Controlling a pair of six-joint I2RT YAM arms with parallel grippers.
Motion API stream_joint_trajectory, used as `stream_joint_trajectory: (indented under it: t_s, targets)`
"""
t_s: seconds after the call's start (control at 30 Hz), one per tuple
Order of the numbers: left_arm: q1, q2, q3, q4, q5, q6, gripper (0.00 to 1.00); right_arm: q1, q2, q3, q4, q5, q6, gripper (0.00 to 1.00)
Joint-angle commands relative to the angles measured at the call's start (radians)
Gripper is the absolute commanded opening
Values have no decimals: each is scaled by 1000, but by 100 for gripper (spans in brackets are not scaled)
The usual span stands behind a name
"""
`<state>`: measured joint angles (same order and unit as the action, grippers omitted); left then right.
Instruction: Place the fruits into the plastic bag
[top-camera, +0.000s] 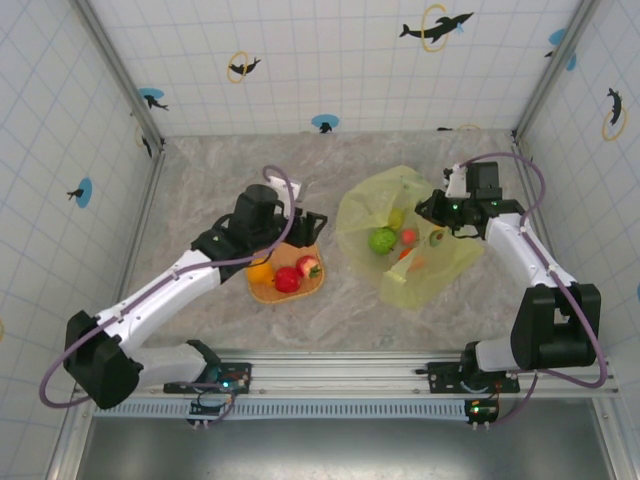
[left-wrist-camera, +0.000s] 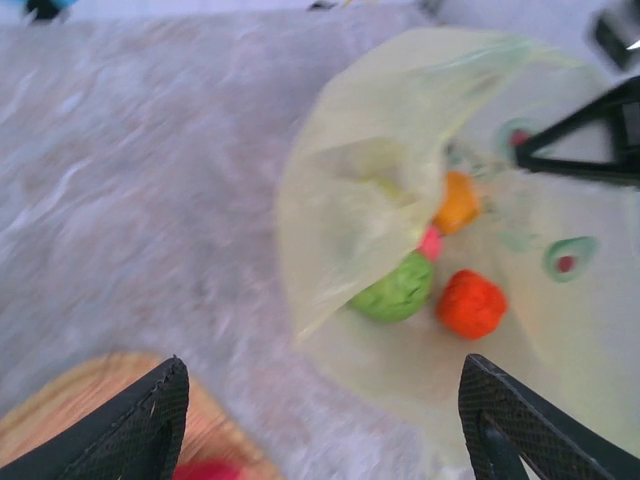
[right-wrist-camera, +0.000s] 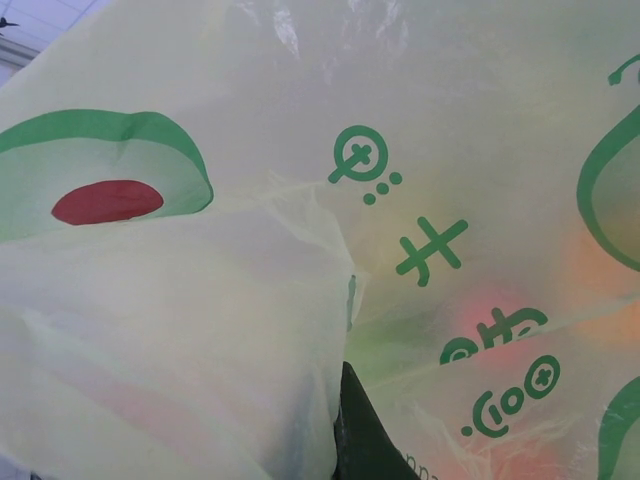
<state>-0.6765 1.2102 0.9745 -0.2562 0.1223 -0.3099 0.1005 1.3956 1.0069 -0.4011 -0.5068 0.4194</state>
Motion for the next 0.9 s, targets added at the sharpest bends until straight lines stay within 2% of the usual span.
stream_joint_trajectory:
  t_s: [0.0, 0.2, 0.47, 0.87]
  targets:
    - [22, 4, -20, -217, -63, -81, 73, 20, -20, 20, -6, 25, -19, 0]
    - [72, -29, -34, -393, -222, -120, 77, 36, -18, 27, -27, 47, -39, 0]
    - [221, -82, -160, -387, -186, -189, 81, 39, -28, 24, -22, 47, -44, 0]
    - [346, -172, -261, -372, -201, -260, 83, 43, -25, 34, -33, 59, -50, 0]
